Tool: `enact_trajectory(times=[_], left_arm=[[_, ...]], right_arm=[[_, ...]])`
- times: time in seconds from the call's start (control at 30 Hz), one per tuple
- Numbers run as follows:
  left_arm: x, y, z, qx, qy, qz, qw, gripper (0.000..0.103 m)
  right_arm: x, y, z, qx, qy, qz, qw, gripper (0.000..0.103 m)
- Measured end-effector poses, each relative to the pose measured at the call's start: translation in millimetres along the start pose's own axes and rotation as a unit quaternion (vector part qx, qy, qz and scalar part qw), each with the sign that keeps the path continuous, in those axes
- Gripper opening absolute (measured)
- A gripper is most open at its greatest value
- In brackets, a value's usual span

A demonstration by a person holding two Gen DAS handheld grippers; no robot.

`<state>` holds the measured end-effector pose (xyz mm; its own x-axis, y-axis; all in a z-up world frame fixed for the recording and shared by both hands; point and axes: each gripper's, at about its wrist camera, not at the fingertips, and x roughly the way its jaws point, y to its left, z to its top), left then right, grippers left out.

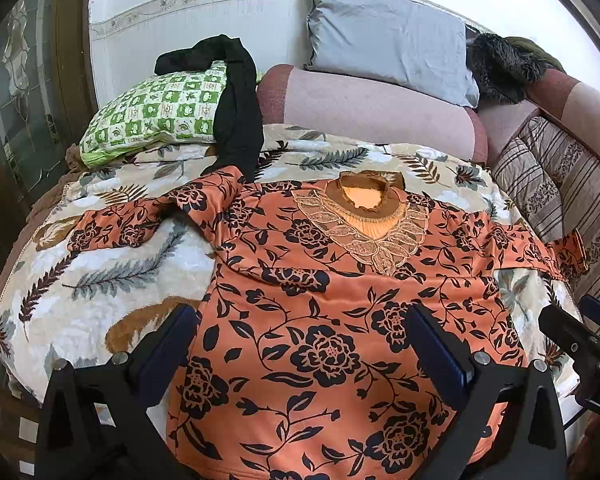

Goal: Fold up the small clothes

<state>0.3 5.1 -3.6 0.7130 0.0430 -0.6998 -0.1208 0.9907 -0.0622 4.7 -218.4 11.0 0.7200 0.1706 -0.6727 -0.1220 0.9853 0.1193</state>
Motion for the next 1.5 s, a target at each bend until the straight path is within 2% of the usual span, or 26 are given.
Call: enact_trajectory(times=[1.5], left_arm=[[0.4, 1.6, 5.1, -0.001, 0.002, 0.000, 1.0000, 0.103]], right_arm=[[1.7, 3.7, 3.4, -0.006, -0.003, 0.002, 1.000, 0.103]])
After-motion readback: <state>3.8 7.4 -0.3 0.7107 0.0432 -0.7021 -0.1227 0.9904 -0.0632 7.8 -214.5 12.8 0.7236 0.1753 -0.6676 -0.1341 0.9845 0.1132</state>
